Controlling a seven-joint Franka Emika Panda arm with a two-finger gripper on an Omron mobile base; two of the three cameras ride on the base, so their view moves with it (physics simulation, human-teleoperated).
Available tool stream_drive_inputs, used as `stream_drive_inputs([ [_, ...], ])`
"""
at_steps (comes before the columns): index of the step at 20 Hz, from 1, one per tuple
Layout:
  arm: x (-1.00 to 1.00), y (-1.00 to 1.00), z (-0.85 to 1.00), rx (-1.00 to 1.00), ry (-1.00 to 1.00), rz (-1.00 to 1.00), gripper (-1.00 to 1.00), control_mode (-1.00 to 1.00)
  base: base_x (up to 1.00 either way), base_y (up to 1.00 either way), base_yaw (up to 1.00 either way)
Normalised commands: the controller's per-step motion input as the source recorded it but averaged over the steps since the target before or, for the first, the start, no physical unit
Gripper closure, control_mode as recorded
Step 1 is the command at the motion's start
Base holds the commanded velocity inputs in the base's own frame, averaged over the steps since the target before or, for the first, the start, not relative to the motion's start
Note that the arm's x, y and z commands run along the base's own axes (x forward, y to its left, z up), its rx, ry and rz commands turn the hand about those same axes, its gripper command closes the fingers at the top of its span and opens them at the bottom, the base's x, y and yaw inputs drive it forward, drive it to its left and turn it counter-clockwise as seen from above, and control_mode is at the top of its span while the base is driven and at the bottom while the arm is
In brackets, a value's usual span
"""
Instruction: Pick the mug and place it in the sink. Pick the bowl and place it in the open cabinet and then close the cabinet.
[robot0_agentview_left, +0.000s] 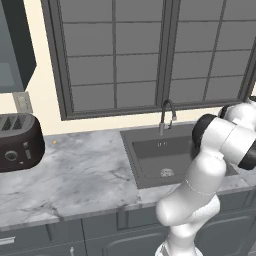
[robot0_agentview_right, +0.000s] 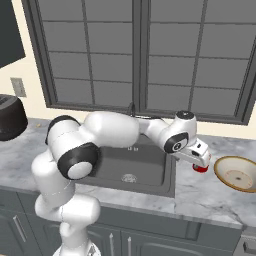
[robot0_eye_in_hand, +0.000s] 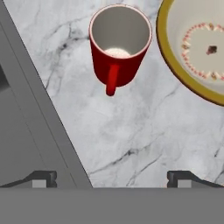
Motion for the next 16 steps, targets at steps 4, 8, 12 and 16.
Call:
stream_drive_inputs([
  [4, 0.25, -0.11, -0.16, 0.0, 0.0, 0.0, -1.0, -1.0, 0.0, 0.0, 0.0],
  [8, 0.21, -0.05, -0.22, 0.0, 0.0, 0.0, -1.0, -1.0, 0.0, 0.0, 0.0],
  [12, 0.21, -0.07, -0.26, 0.0, 0.0, 0.0, -1.0, -1.0, 0.0, 0.0, 0.0],
  [16, 0.23, -0.14, -0.23, 0.0, 0.0, 0.0, -1.0, -1.0, 0.0, 0.0, 0.0],
])
